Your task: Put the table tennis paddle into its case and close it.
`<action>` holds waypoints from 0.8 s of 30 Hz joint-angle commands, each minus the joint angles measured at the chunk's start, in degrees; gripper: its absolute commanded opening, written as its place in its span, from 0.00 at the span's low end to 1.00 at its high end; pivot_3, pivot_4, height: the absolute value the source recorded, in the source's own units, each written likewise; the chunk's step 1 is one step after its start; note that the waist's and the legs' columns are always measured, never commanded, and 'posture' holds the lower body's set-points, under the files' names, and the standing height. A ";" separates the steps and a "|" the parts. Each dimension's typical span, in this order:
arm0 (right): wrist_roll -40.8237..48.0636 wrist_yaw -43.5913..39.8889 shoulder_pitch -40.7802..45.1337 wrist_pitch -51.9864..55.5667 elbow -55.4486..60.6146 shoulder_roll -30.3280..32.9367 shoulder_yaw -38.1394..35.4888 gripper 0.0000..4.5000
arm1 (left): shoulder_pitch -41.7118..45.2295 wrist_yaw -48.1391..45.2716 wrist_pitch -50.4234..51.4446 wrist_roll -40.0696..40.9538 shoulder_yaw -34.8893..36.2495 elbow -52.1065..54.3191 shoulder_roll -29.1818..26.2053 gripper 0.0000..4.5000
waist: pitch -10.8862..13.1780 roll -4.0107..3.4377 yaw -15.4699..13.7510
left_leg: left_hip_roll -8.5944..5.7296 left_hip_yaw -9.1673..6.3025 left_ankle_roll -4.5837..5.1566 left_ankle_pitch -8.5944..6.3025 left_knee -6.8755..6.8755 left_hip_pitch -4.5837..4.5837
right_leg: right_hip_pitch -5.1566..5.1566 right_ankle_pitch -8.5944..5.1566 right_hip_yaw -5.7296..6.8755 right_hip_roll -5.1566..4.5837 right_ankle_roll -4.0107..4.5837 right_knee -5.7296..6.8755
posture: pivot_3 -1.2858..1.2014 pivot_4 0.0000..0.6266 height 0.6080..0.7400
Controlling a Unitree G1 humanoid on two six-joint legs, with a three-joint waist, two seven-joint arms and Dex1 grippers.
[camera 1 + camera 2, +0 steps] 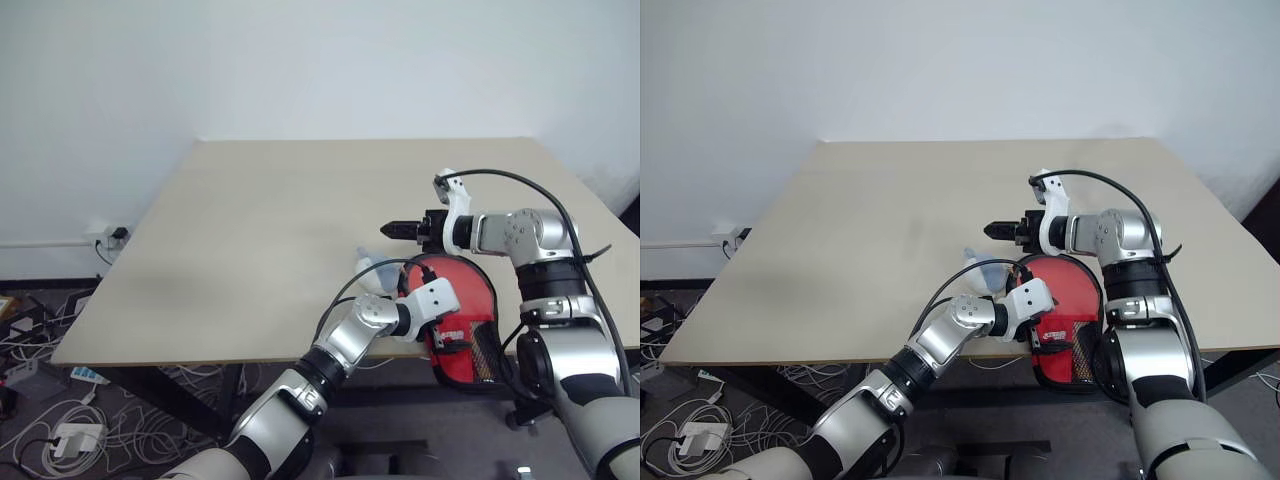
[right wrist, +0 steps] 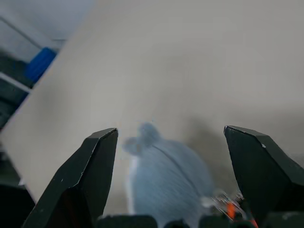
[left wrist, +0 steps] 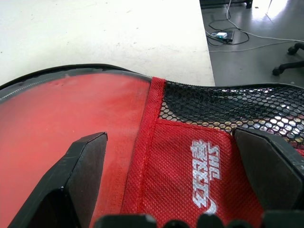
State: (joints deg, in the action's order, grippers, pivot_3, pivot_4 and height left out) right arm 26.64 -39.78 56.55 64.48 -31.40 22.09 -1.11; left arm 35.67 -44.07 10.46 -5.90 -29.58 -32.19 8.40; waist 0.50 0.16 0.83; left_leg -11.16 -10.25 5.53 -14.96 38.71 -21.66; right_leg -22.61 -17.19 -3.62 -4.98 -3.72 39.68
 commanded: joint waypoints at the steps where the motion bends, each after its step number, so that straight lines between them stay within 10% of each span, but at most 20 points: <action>1: -2.50 -7.05 4.00 -0.08 -2.04 1.25 6.72 0.86 | 2.29 1.28 1.33 -1.99 -1.77 -2.50 2.58 1.00 | 0.00 0.00 0.01 | 0.00 0.00 0.01 -0.02 0.02 0.01 | 0.01 0.00 0.00 0.00 0.00 0.00 | 0.52 0.00 0.82; 19: -20.13 -20.84 13.28 -11.43 -23.64 -5.28 24.06 0.86 | 4.63 2.17 1.10 -0.62 -1.40 -5.61 3.26 1.00 | -0.01 0.00 0.06 | -0.04 -0.04 0.02 -0.05 0.10 0.04 | 0.05 0.00 0.29 0.01 0.00 0.01 | 0.52 0.00 0.82; 24: -22.50 -21.66 13.67 -13.99 -26.24 -6.51 23.92 0.59 | 5.18 2.43 1.14 -0.19 -1.34 -6.15 3.06 1.00 | -0.02 0.00 0.10 | -0.07 -0.06 0.02 -0.05 0.10 0.04 | 0.04 0.00 0.35 0.03 0.00 0.02 | 0.52 0.00 0.82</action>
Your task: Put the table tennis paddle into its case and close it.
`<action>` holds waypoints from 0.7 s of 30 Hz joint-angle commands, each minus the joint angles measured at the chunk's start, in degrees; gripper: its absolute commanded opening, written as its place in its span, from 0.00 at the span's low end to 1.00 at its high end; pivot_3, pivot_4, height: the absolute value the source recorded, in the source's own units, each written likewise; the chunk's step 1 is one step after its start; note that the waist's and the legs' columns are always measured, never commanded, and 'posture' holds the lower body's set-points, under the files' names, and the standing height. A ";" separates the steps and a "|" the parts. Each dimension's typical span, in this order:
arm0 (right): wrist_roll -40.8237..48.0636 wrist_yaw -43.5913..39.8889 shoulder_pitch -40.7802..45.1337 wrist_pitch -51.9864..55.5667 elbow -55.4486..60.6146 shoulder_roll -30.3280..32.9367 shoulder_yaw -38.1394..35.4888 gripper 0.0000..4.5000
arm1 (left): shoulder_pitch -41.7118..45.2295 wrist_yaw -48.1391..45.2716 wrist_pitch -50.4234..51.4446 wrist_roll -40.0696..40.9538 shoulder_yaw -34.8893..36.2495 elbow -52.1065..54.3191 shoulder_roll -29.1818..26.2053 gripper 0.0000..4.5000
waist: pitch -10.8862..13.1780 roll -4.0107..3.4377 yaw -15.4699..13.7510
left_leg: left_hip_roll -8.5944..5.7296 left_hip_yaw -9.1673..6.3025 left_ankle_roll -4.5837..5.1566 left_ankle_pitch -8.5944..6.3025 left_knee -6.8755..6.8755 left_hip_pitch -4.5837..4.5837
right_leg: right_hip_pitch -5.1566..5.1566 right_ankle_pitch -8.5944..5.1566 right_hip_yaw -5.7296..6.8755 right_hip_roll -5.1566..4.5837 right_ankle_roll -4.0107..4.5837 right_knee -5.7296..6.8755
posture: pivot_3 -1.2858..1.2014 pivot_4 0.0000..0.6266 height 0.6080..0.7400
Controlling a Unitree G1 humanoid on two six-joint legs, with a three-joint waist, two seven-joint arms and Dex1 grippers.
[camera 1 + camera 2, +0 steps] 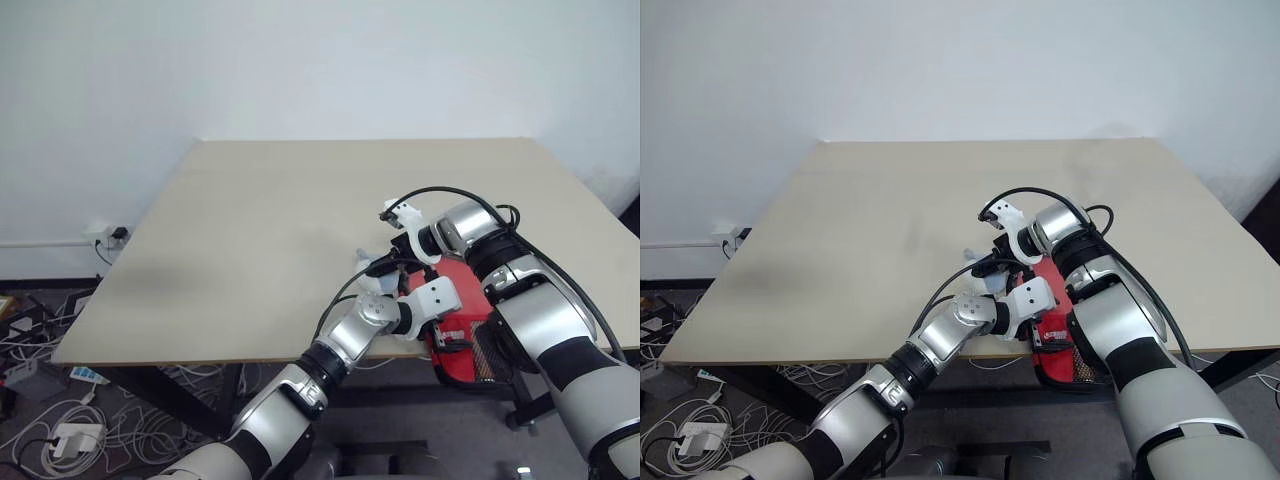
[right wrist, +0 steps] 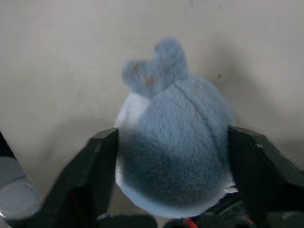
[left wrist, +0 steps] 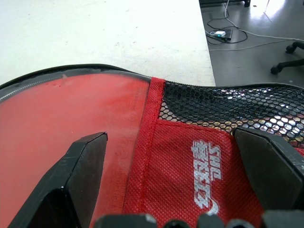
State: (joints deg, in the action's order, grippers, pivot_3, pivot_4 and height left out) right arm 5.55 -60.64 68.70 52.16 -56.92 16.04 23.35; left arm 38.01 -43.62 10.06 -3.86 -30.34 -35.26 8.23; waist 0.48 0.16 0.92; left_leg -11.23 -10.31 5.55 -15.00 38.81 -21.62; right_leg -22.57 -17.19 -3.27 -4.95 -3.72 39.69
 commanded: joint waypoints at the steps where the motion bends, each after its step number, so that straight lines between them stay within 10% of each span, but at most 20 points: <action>1: -1.19 -0.25 1.85 -2.09 -1.20 -0.71 -1.69 0.50 | 2.94 2.03 1.56 -2.15 -0.57 -3.20 3.19 1.00 | 0.00 -0.01 0.05 | 0.00 0.00 0.00 0.00 0.00 -0.01 | 0.00 0.00 0.00 0.00 0.00 0.00 | 0.52 0.00 0.82; 9: 4.00 11.01 4.10 -6.90 -2.83 -1.92 -17.49 0.00 | 3.27 2.21 2.27 -1.73 -0.40 -3.42 2.72 1.00 | 0.00 -0.02 0.38 | 0.00 -0.03 -0.02 0.00 -0.05 -0.01 | -0.05 0.00 -0.01 0.01 0.00 0.00 | 0.52 0.00 0.82; 21: 7.63 34.79 0.97 -16.07 -8.72 -2.56 -34.45 0.00 | 3.50 2.42 5.73 -2.66 -1.49 -3.62 2.31 1.00 | 0.00 -0.04 0.50 | 0.01 0.00 -0.03 0.02 -0.12 0.01 | -0.07 0.00 -0.16 0.01 0.00 0.01 | 0.52 0.00 0.82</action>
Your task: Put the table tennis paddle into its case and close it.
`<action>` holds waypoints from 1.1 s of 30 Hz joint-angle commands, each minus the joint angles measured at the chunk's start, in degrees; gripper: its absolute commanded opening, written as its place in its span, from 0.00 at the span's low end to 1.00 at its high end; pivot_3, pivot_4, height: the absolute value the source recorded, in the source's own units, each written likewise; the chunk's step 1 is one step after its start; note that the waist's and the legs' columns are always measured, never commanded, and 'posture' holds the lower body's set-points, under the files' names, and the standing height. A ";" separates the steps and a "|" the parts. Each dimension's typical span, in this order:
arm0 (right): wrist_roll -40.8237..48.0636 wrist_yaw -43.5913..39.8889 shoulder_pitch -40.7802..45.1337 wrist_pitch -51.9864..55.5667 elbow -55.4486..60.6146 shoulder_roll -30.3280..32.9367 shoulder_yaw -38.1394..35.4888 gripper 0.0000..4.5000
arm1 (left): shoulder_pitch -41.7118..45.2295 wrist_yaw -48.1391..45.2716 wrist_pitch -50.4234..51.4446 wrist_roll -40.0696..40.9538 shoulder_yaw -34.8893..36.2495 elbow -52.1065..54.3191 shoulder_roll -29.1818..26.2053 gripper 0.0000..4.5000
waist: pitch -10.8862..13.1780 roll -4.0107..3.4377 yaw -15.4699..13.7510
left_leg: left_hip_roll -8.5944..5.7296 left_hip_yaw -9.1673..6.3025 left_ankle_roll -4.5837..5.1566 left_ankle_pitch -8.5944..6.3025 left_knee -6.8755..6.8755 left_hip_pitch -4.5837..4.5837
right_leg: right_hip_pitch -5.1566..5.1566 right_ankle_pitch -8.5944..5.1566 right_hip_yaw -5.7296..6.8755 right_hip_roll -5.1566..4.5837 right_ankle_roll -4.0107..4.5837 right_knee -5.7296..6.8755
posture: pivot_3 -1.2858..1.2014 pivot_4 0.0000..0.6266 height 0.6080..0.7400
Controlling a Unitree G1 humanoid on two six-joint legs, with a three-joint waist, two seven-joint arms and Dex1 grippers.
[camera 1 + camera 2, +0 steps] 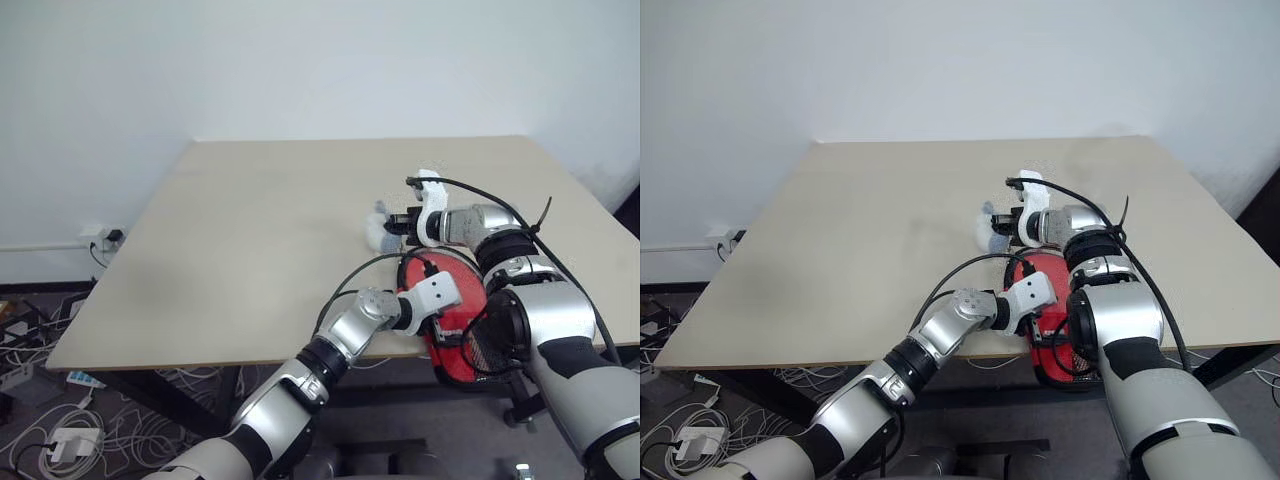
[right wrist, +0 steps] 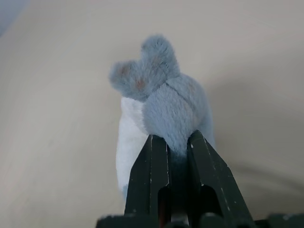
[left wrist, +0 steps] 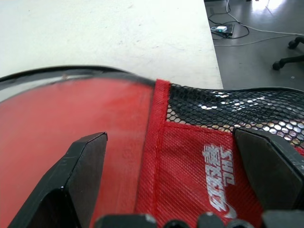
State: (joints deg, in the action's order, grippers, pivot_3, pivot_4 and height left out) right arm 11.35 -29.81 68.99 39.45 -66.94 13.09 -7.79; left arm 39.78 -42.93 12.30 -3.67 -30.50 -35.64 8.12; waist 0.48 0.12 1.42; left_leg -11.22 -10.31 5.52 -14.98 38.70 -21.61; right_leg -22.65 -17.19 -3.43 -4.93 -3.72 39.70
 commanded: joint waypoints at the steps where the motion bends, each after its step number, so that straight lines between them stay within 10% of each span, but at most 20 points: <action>1: 2.01 5.25 0.33 -3.82 1.35 0.40 -4.12 0.00 | 1.84 2.10 3.94 -3.10 -1.44 -3.38 2.33 1.00 | 0.00 0.00 0.01 | 0.00 0.01 0.00 0.00 0.00 0.00 | 0.00 0.00 -0.01 0.00 0.00 0.00 | 0.52 0.00 0.82; 33: 12.13 21.82 -2.44 -10.08 2.66 -3.01 -20.84 0.00 | 5.69 5.09 20.30 -1.28 -0.61 -11.28 2.79 1.00 | -0.08 0.10 1.28 | 0.07 -0.07 0.01 0.00 -0.01 0.13 | 0.15 0.00 -0.18 0.03 0.00 -0.01 | 0.52 0.00 0.82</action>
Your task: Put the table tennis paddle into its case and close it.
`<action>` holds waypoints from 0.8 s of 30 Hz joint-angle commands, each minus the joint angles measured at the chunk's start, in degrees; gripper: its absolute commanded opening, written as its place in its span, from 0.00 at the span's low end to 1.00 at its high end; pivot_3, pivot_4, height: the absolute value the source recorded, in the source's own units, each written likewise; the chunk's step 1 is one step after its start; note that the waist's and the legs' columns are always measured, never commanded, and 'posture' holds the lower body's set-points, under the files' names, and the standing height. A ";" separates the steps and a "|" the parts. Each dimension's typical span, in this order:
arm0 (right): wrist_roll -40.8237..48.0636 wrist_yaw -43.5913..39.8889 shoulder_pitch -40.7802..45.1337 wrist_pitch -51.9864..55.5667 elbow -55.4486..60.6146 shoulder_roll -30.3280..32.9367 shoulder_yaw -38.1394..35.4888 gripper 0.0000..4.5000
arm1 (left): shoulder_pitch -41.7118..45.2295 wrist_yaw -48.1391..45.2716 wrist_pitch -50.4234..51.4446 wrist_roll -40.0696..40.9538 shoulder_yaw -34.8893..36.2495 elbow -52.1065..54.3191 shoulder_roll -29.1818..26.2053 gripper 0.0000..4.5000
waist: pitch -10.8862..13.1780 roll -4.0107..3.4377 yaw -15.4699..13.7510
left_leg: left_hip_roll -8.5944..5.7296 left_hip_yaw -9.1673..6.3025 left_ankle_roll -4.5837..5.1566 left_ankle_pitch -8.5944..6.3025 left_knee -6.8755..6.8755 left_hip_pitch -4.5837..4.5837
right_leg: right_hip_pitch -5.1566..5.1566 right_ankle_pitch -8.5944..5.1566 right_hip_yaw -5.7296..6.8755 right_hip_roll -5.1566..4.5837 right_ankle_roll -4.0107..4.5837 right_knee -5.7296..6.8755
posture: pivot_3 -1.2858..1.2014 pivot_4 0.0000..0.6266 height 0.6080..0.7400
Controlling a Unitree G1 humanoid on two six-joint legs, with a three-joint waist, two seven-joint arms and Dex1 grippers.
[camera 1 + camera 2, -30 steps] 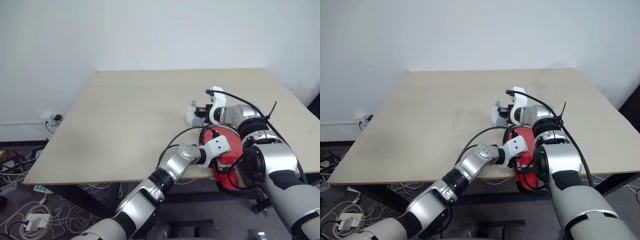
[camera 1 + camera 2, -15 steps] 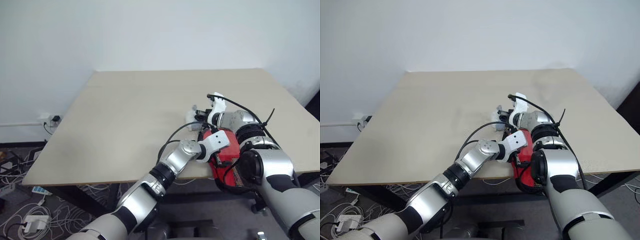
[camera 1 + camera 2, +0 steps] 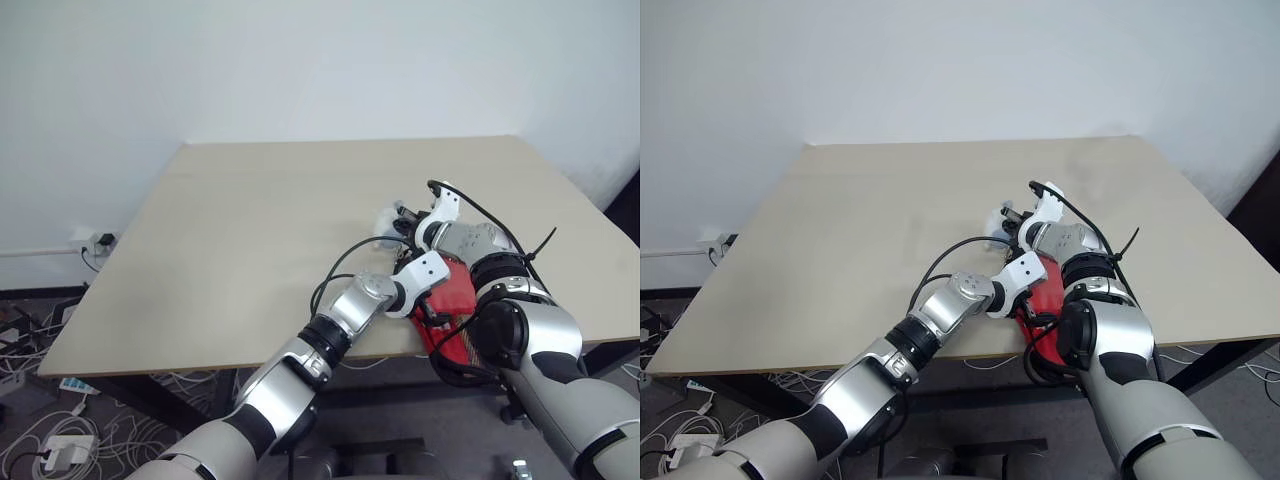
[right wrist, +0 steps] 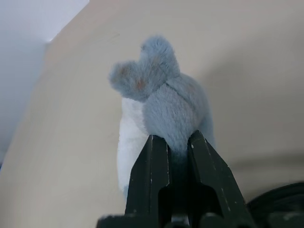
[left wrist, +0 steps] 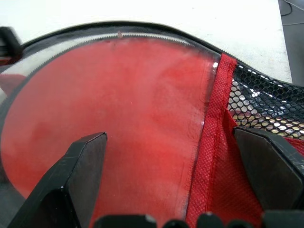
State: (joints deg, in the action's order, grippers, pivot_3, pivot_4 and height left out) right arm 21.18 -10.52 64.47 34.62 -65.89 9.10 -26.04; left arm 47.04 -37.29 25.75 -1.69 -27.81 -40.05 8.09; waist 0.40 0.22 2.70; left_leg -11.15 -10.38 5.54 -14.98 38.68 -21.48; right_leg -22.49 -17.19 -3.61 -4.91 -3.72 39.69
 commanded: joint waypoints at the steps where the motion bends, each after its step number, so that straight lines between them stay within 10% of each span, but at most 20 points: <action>1: 2.94 3.52 2.13 -6.09 0.85 1.13 -3.63 0.00 | -1.62 -0.60 6.99 -3.21 -3.37 -6.76 2.71 1.00 | 0.00 0.00 0.02 | 0.00 0.00 0.00 0.00 0.00 0.00 | 0.00 0.00 -0.01 0.00 0.00 0.00 | 0.52 0.00 0.82; 24: 7.80 10.42 3.39 -17.03 -4.51 2.89 -10.87 0.00 | -4.60 -5.12 11.07 -3.25 -5.18 0.58 -0.62 1.00 | -0.02 -0.02 -0.06 | -0.03 -0.04 0.15 0.08 -0.05 0.00 | 0.02 0.00 -0.02 0.00 0.00 -0.04 | 0.52 0.00 0.82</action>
State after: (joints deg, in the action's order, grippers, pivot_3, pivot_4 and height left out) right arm 28.08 0.47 64.54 19.80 -72.02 10.55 -36.78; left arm 45.90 -41.23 32.20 -2.07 -28.76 -35.27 7.69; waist 0.38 0.21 2.64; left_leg -11.18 -10.42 5.73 -14.87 38.63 -21.48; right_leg -22.48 -17.20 -3.63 -4.91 -3.72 39.65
